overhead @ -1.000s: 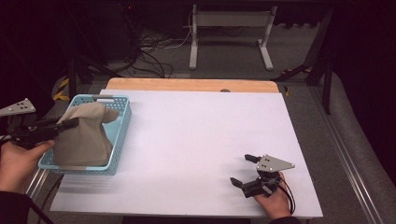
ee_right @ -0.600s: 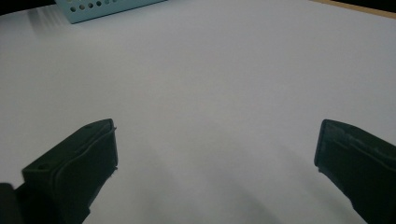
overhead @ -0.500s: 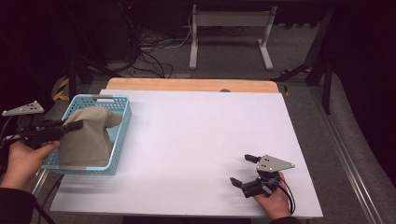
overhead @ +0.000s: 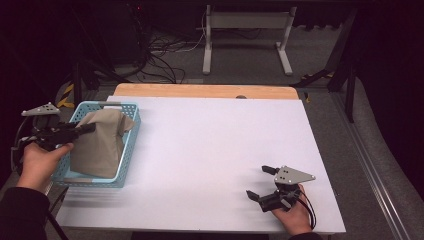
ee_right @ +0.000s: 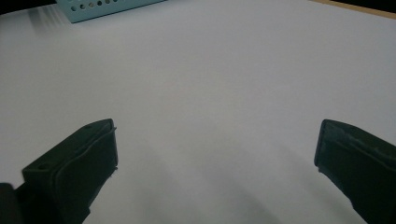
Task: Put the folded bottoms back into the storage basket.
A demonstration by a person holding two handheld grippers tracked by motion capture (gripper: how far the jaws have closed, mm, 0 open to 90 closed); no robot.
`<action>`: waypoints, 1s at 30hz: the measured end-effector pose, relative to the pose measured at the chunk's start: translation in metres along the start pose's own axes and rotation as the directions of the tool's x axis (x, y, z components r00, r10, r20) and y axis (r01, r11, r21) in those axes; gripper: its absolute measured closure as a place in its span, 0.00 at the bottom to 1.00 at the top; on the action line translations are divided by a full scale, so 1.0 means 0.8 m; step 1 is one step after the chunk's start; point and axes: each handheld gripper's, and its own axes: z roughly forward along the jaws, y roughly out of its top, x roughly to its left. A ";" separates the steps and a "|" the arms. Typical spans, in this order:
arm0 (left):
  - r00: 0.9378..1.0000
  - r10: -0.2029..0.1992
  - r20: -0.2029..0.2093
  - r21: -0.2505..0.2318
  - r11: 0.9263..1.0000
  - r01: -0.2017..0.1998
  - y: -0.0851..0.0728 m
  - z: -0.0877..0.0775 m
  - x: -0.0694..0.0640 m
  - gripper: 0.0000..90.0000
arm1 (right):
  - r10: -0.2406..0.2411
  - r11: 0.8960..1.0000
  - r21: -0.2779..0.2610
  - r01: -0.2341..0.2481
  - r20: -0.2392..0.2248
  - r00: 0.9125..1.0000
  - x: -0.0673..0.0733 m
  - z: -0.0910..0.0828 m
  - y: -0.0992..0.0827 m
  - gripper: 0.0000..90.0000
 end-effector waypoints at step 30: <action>0.995 -0.016 -0.097 0.098 0.995 0.025 0.013 0.063 0.028 0.79 | 0.000 1.000 -0.001 0.000 -0.001 1.000 0.000 0.000 0.000 0.00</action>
